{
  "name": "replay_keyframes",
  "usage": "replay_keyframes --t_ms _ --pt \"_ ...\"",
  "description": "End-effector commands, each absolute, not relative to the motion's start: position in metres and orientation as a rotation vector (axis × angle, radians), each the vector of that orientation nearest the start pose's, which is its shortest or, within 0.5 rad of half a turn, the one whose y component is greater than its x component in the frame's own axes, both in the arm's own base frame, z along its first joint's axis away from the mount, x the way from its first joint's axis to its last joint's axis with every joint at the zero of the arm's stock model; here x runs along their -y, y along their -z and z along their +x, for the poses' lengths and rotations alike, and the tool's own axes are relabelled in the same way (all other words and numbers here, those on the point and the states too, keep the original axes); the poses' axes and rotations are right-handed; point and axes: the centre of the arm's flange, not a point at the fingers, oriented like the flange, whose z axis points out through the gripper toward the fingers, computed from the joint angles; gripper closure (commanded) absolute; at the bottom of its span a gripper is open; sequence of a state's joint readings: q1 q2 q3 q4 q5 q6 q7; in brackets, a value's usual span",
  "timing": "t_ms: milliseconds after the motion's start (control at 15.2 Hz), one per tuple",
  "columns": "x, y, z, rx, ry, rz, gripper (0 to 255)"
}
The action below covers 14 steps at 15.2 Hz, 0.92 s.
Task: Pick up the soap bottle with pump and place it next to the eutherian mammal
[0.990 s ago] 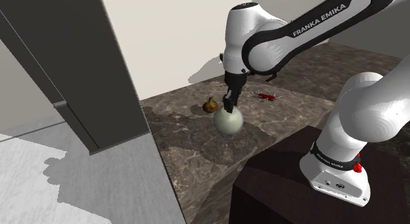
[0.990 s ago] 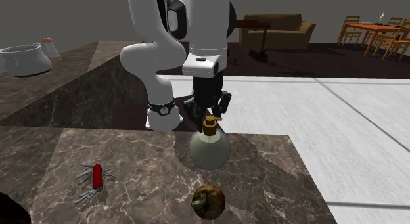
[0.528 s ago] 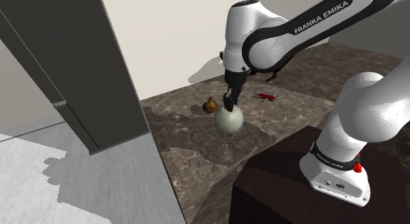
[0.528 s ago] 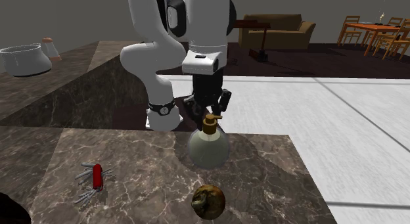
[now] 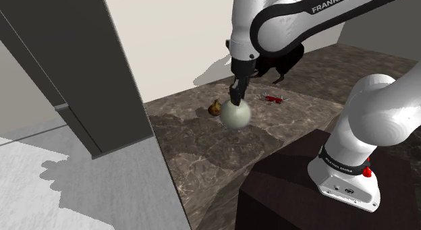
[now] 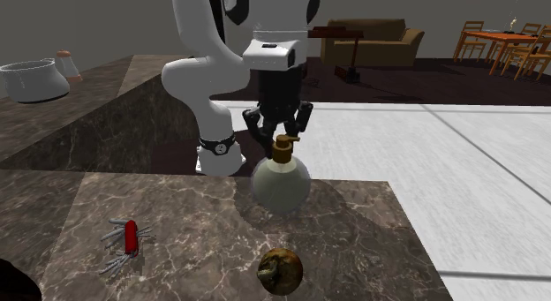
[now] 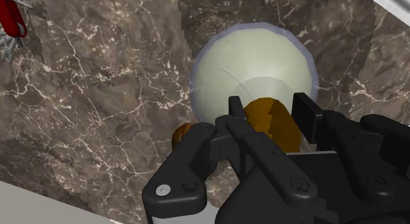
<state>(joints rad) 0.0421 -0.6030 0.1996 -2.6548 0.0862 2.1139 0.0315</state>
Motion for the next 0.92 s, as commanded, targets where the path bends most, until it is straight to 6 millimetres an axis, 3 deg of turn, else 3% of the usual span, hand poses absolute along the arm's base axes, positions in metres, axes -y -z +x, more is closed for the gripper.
replay_keyframes --t_ms 0,858 --pt "-0.089 -0.439 0.353 0.216 0.094 -3.164 255" --pt "-0.089 -0.508 0.353 0.216 0.094 -3.164 255"
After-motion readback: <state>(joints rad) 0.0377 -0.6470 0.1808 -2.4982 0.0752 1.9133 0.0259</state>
